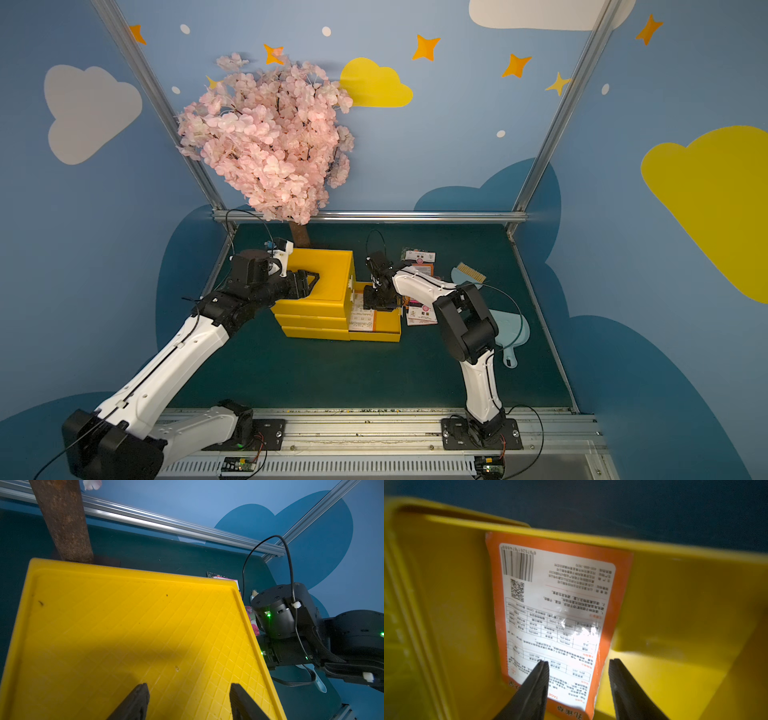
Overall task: Take the seed bags out of the drawer
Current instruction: Adjust the seed packet in the drawer, then pick up the seed packet from the drawer.
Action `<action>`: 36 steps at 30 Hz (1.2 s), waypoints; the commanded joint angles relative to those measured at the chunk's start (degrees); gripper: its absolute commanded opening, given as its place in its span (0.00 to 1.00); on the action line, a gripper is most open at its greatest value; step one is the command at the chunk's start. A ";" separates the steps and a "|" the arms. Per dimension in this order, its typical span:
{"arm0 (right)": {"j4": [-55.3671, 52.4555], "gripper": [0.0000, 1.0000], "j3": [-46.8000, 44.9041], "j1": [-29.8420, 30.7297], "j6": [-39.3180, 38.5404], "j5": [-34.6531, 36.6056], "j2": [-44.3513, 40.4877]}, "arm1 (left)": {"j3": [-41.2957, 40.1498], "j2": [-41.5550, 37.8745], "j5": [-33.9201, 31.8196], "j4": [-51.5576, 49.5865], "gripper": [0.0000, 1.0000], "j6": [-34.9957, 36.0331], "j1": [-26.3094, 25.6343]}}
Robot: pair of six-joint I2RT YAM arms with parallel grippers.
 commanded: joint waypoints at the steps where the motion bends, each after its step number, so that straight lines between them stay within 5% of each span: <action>1: -1.60 0.51 -0.84 -0.20 -0.74 2.07 -1.02 | -4.65 3.65 2.03 -14.83 0.67 -1.71 -0.12; 18: 3.03 0.40 -1.04 -0.20 1.94 -2.19 3.69 | -4.56 3.55 1.76 -15.14 0.67 -1.62 -0.16; 32: 8.18 0.00 -3.33 -0.95 4.69 -6.83 2.70 | -4.56 3.40 1.59 -15.44 0.67 -1.53 -0.18; 36: 8.06 0.00 -4.28 -1.47 4.36 -7.29 -0.26 | -4.47 3.53 1.60 -15.38 0.67 -1.58 -0.12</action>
